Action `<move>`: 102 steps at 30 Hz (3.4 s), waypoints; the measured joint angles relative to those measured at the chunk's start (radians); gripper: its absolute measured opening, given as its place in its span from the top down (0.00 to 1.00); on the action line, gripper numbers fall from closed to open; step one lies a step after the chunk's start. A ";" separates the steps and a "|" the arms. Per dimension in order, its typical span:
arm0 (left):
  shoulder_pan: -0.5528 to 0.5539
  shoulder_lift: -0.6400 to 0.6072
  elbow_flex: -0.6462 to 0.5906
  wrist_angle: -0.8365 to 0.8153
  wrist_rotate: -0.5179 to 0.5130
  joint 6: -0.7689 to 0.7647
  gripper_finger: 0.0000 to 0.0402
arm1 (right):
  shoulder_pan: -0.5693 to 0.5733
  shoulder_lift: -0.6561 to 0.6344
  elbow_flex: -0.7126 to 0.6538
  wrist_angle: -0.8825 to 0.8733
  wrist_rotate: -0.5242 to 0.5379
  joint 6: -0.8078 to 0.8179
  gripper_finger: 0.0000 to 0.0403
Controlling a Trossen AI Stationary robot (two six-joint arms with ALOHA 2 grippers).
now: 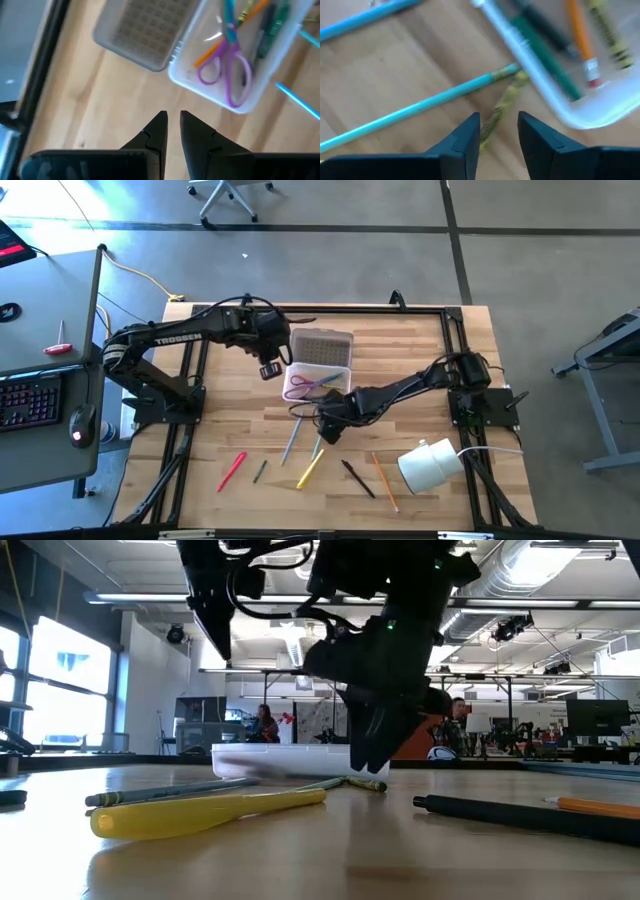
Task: Pick & place school supplies into a supply box
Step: Put the green crayon into the black supply box, then put the pink pen into the black supply box
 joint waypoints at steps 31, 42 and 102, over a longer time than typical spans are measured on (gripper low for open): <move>-0.441 -0.224 -0.001 -0.237 -0.458 -0.462 0.79 | 0.066 -0.013 0.014 -0.078 -0.068 -0.099 0.99; -0.460 -0.229 0.000 -0.253 -0.476 -0.493 0.79 | -0.030 -0.086 0.112 -0.046 0.195 -0.548 0.98; -0.838 -0.118 -0.637 0.437 0.356 -0.954 0.57 | -0.175 0.020 0.112 -0.072 -0.046 -0.805 0.71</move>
